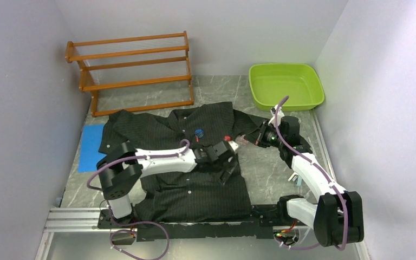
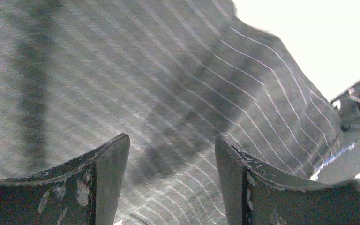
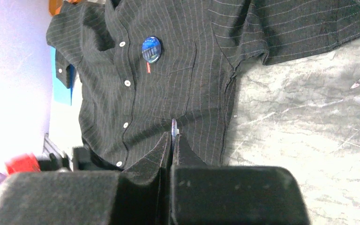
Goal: Pin the brooch onto the clothing
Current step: Pin the brooch to the clothes.
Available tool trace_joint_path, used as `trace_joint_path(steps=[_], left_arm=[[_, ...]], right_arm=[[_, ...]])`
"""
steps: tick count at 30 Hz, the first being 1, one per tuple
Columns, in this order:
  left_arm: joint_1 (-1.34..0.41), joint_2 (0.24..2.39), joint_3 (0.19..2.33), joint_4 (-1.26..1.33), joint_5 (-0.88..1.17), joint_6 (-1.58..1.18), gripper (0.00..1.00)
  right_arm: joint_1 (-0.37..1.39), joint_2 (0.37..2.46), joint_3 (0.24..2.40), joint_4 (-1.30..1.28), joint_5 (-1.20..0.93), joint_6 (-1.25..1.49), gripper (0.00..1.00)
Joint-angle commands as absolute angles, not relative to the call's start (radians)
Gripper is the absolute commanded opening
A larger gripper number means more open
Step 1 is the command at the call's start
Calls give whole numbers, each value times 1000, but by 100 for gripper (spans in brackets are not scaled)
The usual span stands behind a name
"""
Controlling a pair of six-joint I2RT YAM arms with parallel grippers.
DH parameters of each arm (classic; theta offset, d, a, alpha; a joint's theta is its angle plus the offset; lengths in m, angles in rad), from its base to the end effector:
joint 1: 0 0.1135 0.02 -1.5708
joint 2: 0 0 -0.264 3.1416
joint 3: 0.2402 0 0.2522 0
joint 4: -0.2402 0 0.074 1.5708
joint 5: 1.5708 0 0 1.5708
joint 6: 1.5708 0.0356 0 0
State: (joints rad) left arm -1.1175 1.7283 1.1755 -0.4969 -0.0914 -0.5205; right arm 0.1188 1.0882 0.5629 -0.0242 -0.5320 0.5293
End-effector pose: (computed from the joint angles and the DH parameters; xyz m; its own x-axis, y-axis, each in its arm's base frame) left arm 0.1588 -0.3185 0.2017 -0.7648 0.4392 -0.4713 0.5706 0.8015 -0.1789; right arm 0.2250 0.0450 0.2217 -0.7161 0.3528 -0.6023 -0.1971 0.7256 0.6593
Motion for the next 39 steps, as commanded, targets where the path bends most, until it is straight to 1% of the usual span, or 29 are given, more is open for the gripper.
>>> trace_joint_path(steps=[1,3,5,12,16,19,20,21,23,24,26,31,36,39], left_arm=[[-1176,1776,1204,-390,33,-424,72],[-1199,1799,1184,-348,72,-416,70],[-1223,1823,1181,-333,78,-402,64],[-1319,1860,1221,-400,4,-353,21],[-1338,1826,1224,-433,10,-329,3],[-1341,1768,1192,-426,51,-294,3],[-1341,1744,1179,-420,68,-282,4],[-1341,1717,1167,-414,78,-277,11],[-1331,1660,1150,-396,97,-292,43],[-1315,1639,1151,-384,126,-302,54],[-1274,1615,1185,-401,190,-329,71],[-1153,1574,1234,-351,299,-376,75],[-957,1525,1150,-234,366,-485,77],[-862,1506,1094,-248,349,-541,76]], right_arm=[[83,1096,553,36,-600,545,0],[75,1104,551,43,-607,544,0],[67,1115,554,46,-618,536,0],[55,1140,569,43,-644,520,0],[54,1165,576,49,-670,503,0],[55,1185,589,43,-682,486,0],[55,1192,593,43,-690,483,0],[55,1197,598,44,-698,480,0],[55,1209,607,51,-716,474,0],[56,1216,614,55,-722,473,0],[56,1239,627,64,-721,468,0],[66,1356,722,45,-749,434,0],[106,1492,868,-38,-726,384,0],[139,1572,963,-92,-713,372,0]])
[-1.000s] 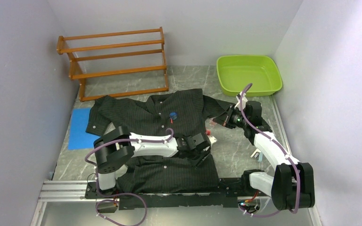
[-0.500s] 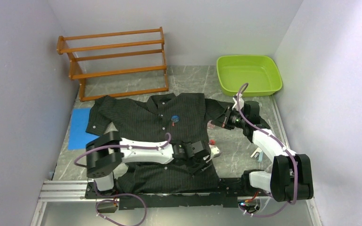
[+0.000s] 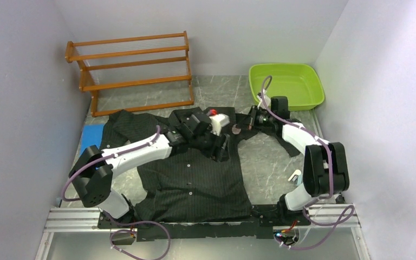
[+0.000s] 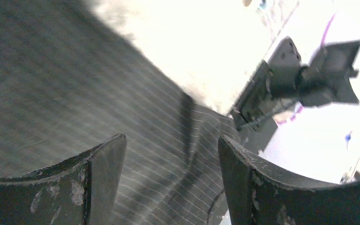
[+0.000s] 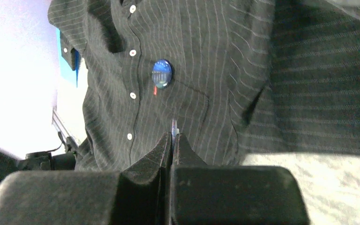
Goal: Pin the brooch onto the clothing
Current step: Pin the brooch to the clothes.
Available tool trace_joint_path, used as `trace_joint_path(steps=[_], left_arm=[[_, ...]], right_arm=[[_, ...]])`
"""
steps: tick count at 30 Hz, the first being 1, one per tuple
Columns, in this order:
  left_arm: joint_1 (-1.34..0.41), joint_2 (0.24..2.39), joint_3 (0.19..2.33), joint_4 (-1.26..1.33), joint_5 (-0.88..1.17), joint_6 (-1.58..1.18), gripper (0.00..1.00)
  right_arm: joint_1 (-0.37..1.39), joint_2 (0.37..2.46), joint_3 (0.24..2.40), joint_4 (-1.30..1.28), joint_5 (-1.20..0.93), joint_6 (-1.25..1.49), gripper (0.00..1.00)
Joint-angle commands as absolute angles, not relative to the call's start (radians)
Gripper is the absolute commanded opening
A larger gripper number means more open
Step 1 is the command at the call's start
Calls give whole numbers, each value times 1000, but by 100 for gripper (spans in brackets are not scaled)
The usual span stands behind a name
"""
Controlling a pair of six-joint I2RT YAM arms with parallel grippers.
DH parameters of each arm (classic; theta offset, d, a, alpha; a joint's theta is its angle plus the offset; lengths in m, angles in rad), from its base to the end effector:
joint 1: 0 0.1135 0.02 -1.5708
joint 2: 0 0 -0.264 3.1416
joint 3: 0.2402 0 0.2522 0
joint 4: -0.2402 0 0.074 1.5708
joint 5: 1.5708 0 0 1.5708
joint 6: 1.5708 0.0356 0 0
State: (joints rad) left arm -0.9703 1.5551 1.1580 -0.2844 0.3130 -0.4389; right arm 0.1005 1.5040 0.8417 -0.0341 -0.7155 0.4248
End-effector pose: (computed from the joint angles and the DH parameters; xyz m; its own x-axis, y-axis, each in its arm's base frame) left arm 0.1880 -0.2939 0.2701 -0.7132 0.3259 -0.6206 0.6816 0.5289 -0.5056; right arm 0.3059 0.0543 0.2089 -0.8191 0.2301 -0.5255 -0.2622 0.6647 0.6996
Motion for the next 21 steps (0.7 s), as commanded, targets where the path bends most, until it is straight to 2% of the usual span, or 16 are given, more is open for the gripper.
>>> trace_joint_path(steps=[1,7,12,21], left_arm=[[-843,1498,1075,-264,324,-544,76],[-724,1467,957,-353,132,-571,76],[-707,1528,930,-504,-82,-606,74],[-694,1557,833,-496,-154,-631,71]], right_arm=[[153,1602,1003,-118,-710,363,0],[233,1841,1265,-272,-750,320,0],[279,2004,1434,-342,-798,315,0],[343,2203,1645,-528,-909,228,0]])
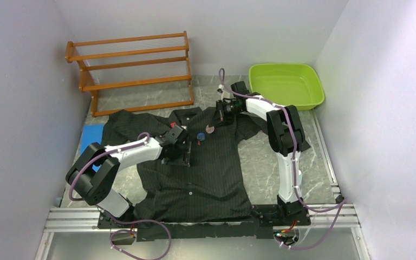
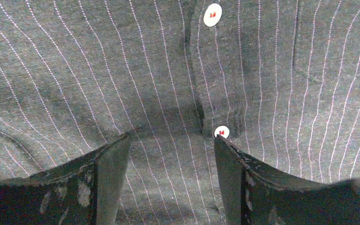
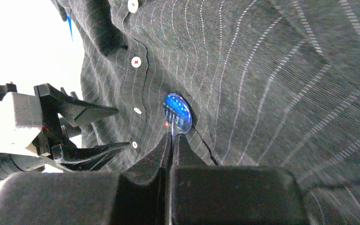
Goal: Pin the brooch onto the clothing
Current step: Pin the brooch to the clothes.
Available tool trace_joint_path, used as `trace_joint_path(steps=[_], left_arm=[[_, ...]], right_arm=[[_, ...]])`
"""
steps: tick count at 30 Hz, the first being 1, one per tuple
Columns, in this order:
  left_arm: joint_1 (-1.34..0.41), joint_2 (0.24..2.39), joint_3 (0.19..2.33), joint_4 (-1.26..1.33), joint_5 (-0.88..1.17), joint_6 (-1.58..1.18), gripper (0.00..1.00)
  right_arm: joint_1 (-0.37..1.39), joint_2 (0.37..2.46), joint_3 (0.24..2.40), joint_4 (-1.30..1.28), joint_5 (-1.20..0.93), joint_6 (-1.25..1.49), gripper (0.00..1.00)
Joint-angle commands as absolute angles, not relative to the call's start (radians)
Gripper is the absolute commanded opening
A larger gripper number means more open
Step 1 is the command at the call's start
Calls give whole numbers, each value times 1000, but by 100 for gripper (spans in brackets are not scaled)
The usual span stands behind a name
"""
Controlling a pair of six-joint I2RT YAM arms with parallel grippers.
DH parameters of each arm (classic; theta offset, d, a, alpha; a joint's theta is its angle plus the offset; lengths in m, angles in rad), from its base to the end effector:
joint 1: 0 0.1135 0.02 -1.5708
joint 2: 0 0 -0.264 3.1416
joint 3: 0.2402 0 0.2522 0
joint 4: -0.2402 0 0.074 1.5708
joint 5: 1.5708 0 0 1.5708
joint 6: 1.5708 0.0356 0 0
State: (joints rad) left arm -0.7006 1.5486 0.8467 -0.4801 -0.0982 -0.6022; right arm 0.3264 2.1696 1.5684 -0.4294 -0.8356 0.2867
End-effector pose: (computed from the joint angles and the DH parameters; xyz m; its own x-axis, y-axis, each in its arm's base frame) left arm 0.2174 -0.1788 0.1638 -0.9303 0.0471 -0.3638 0.1046 0.9846 -0.1400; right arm 0.4226 0.1709 0.1585 -0.9422 -0.1187 -0.3134 -0.3231 0.5698 0.7556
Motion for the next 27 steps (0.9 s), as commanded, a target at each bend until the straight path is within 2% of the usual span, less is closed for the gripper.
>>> trace_joint_path(steps=[1,9,12,19,27], left_arm=[[-695,1557,828,-493,-154,-632,71],[-695,1556,807,-492,-169,-632,70],[-695,1552,799,-485,-162,-626,69],[-695,1562,783,-476,-151,-636,68],[-695,1567,790,-474,-157,-633,68]], right_arm=[[344,2218,1657,-544,-919,217,0],[342,2321,1731,-654,-947,134,0],[330,2353,1735,-633,-1025,124,0],[284,2419,1780,-676,-1028,100,0],[232,2447,1739,-698,-1042,62,0]])
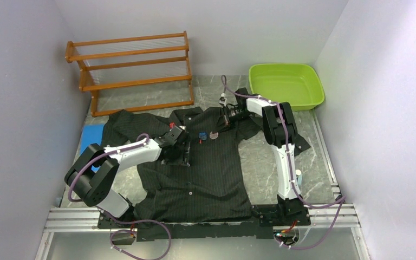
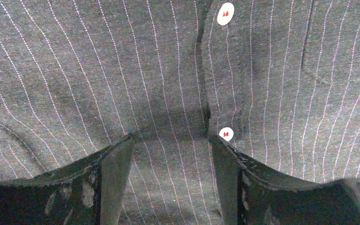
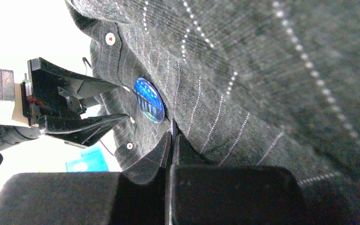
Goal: Pin the brooch onto the clothing
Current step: Pin the brooch to the clothes.
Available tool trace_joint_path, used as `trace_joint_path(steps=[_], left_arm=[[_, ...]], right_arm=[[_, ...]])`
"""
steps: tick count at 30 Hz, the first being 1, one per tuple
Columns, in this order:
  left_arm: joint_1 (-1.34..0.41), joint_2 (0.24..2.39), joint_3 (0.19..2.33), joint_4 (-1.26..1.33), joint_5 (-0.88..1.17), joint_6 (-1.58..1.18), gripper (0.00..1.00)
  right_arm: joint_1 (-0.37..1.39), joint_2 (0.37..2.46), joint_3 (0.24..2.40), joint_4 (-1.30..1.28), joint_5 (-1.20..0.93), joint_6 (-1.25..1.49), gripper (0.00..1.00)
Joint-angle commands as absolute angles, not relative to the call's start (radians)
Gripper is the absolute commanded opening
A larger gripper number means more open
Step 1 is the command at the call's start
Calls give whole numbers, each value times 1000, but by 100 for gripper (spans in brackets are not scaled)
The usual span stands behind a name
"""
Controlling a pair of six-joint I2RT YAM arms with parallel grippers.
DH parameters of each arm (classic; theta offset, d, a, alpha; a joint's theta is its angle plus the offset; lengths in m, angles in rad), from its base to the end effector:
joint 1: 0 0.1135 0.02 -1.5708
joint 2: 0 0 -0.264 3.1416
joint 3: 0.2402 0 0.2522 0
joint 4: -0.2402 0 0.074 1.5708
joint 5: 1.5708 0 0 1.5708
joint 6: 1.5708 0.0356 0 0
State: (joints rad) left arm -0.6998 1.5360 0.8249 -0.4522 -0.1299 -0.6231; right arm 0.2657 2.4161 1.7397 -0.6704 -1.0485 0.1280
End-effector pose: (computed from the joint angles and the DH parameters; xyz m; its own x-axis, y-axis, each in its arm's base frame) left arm 0.2163 -0.1761 0.1626 -0.9201 0.0183 -0.3912 0.0769 0.9879 -0.1347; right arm 0.4420 0.1523 0.0926 -0.9735 -0.1989 -0.1124 -0.1941 0.4600 0.8665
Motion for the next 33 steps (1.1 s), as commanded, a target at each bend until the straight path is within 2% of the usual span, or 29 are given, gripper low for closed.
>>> trace_joint_path(steps=[1,9,22,33], left_arm=[[-695,1568,792,-475,-155,-632,68],[-695,1563,793,-486,-153,-637,68],[-695,1566,796,-494,-162,-642,67],[-696,1545,825,-532,-192,-631,68]], right_arm=[[228,2460,1749,-718,-1048,45,0],[198,2447,1735,-737,-927,43,0],[197,2207,1704,-768,-645,88,0],[237,2021,1662,-756,-558,151,0]])
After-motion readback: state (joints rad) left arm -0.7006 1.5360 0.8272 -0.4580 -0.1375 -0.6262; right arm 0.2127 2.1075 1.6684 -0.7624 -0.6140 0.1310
